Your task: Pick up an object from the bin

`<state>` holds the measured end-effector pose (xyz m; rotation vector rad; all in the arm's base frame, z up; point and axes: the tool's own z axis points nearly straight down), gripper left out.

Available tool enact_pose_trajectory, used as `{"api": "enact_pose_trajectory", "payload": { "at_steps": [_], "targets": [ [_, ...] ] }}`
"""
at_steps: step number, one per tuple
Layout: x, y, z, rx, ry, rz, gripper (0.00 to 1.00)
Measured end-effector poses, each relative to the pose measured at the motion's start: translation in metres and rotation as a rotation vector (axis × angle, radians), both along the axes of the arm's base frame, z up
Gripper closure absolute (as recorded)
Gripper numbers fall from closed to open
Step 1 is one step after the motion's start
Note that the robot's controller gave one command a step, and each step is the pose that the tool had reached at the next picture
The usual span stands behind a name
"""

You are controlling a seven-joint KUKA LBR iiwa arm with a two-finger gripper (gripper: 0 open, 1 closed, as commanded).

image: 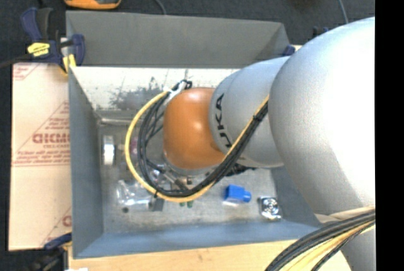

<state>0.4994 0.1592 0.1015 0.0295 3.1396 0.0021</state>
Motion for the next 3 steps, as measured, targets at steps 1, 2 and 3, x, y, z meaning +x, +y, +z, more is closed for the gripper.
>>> {"api": "enact_pose_trajectory", "payload": {
  "at_steps": [1, 2, 3],
  "targets": [
    [0.0, -0.001, 0.009, 0.0, 0.001, -0.001, 1.0],
    [0.0, -0.001, 0.02, 0.0, -0.001, -0.002, 1.0],
    [0.001, -0.002, 0.04, 0.001, -0.002, -0.003, 1.0]
  ]
}}
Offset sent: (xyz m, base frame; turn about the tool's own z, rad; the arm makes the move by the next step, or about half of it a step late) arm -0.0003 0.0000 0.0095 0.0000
